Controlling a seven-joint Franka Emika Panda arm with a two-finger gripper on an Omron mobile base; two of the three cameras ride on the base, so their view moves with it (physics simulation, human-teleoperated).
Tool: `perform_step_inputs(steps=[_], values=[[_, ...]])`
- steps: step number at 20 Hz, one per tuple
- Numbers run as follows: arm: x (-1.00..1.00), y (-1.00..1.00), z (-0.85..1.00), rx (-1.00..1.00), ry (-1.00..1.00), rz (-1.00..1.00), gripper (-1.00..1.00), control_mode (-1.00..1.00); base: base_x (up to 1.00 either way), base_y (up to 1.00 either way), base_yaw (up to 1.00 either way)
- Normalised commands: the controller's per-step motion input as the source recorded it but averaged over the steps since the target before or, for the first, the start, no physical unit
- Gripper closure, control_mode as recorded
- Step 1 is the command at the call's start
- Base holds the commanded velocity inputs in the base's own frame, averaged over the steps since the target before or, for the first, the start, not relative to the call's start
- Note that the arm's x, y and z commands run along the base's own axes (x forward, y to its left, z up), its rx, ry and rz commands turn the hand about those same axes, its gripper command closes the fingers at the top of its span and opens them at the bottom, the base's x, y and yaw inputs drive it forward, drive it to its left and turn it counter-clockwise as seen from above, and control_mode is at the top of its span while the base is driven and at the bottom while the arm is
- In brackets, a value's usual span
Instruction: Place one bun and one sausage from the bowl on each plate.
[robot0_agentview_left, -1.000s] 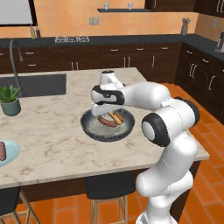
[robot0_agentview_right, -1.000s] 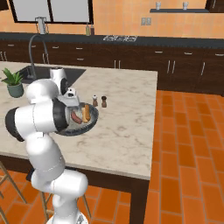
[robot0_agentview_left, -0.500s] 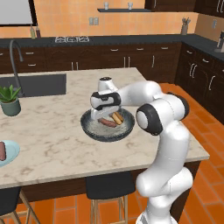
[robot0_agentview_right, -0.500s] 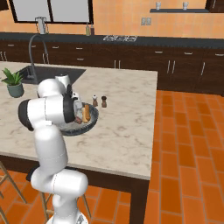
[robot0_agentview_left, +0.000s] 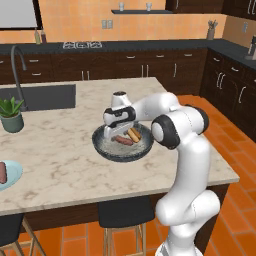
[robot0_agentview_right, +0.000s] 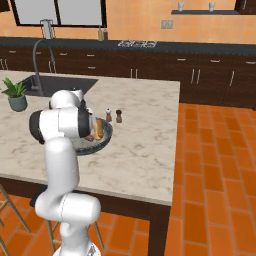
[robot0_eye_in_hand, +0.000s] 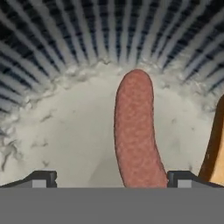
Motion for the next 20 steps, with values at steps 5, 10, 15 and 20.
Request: perform_step_inputs(steps=[5,10,15,20], values=[[0.47,0.00,-0.22,0.00,0.02,0.06,-1.00,-1.00,0.00,0.00,0.00],[0.25,0.00,-0.15,-0.01,0.07,0.02,-1.00,-1.00,0.00,0.00,0.00],[-0.31,0.00,-0.23,0.00,0.04,0.00,-1.00,-1.00,0.00,0.00,0.00],[-0.24,0.00,-0.09,0.00,0.00,0.00,-1.00,-1.00,0.00,0.00,0.00]])
